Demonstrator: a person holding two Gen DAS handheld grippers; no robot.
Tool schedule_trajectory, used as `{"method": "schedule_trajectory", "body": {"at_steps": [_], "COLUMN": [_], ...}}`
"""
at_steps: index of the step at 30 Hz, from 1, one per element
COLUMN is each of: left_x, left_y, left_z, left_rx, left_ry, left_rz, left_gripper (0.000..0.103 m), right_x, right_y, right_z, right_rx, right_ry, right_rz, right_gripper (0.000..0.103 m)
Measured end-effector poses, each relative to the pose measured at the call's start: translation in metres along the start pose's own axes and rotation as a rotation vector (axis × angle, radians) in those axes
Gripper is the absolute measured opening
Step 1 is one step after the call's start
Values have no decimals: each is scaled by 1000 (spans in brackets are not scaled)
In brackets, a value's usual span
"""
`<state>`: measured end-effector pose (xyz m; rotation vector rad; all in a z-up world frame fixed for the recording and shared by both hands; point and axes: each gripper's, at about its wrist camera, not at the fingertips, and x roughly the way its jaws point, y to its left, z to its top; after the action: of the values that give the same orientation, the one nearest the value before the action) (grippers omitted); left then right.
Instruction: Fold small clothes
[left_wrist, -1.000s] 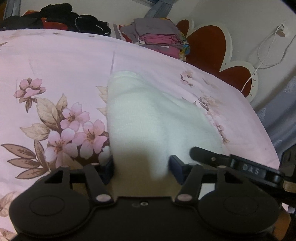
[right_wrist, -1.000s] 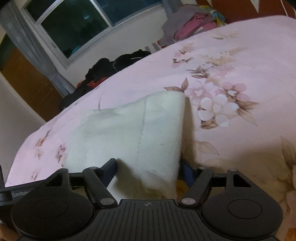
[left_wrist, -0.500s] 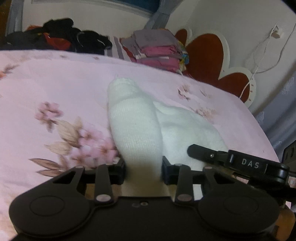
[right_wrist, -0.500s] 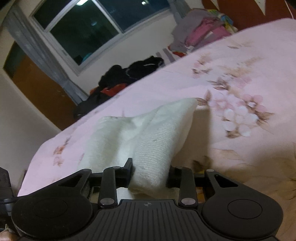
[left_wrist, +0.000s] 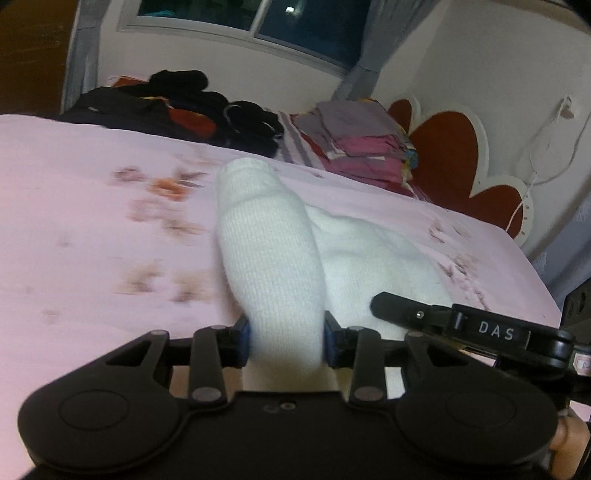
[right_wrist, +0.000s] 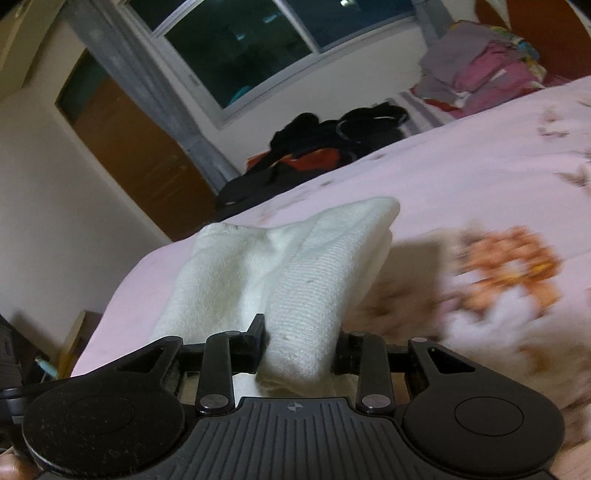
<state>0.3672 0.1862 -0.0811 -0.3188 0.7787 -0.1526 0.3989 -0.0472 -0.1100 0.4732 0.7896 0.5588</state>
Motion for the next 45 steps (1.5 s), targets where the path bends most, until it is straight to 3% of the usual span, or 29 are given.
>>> {"method": "schedule_trajectory", "body": {"at_steps": [8,13,17,24,27,29,35,38,42,45], "left_x": [-40,-40,-29,-41,-61,-64,-22,0,2,-5], "left_y": [121,170,194,203,196,192,184,188,195,191], "left_z": [11,7,-6,-4,1,10,32,33,22,23], "left_rx": [-30,-58,-68,-69,-32,-13,-4,-7,11,24], "left_ry": [-10,-8,19,-4,-134,-166,-87,-58,-53,-52], "left_rz": [42,70,83,76,124,123,99,144,167,178], "left_gripper": [35,35,39,42,41,41,40,41,42,41], "right_x": [86,134,160,154,141,139,166,185,215,217], "right_y": [106,139,145,137,137,138,166,166,150,140], "right_z": [-49,-73,-79,-73,-61,-54,-49,-48,-53,-53], "right_rx": [-2,-15,-49,-32,-40,-38,-163,-179,-225,-200], "right_ry": [33,59,76,42,-8,-29,-14,3,84,86], "right_rz": [17,10,-47,-110,-158,-165,-158,-176,-274,-270], "right_gripper": [32,32,33,40,40,40,40,40,40,40]}}
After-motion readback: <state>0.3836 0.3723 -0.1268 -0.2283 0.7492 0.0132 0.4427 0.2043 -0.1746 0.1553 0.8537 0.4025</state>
